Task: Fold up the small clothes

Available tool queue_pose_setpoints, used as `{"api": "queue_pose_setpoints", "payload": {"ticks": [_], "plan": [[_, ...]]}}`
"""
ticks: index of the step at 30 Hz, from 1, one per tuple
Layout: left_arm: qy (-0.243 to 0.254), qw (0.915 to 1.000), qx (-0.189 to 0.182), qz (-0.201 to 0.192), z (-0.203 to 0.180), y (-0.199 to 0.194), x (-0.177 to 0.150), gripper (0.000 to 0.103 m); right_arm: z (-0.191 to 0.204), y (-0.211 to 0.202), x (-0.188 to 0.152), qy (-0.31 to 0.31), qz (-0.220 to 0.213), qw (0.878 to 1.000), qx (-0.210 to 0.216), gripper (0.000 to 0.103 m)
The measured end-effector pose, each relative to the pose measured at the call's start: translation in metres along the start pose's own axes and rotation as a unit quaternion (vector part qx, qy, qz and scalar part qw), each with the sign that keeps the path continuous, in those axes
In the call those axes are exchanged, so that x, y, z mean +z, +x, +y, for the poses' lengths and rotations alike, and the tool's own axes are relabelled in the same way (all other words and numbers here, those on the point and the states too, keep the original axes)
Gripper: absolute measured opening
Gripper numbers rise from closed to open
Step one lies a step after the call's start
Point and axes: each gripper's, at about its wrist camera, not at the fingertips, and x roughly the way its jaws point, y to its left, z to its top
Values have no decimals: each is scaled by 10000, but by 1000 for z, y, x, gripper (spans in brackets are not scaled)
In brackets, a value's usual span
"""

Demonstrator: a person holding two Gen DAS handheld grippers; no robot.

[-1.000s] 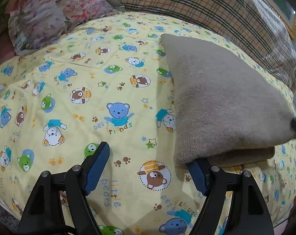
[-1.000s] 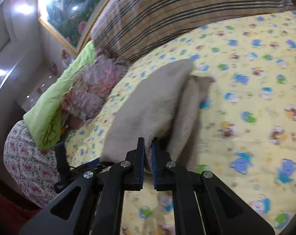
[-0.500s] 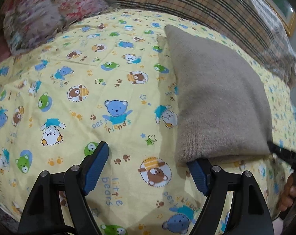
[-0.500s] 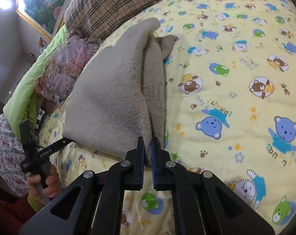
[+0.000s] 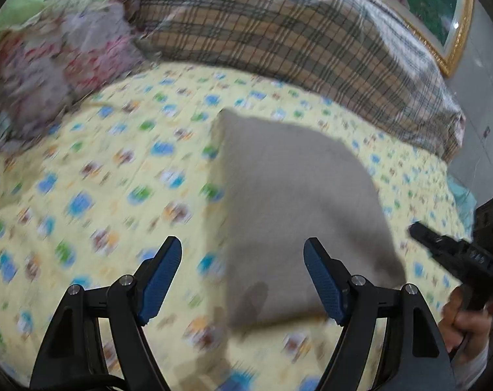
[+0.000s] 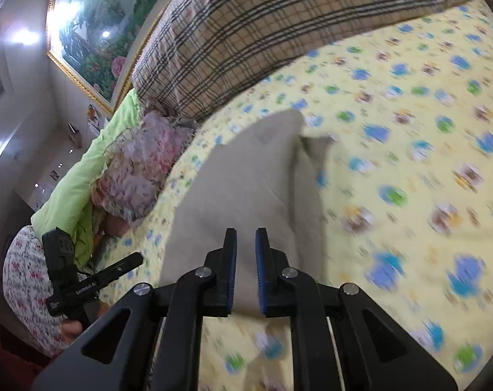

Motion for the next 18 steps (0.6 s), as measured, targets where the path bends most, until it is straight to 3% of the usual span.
{"api": "queue_pose_setpoints", "payload": {"ticks": [4,8,10,12,18], "plan": [[42,9965,-799,220,-19,21,3,76,11,36,14,19,113,9998,182,12],[229,9961,-577,623,-16,52,-14,67,5,61,5,-10,485,9987,-174,12],[111,9941,-710,818,-5,61,-22,65,-7,64,-4,81,633,9977,-227,9],[257,9941,-650,825,-2,61,-31,62,-19,60,-15,218,617,9977,-162,8],[580,9949,-178,805,1,60,-43,64,-35,46,-37,283,582,9978,-132,7]]}}
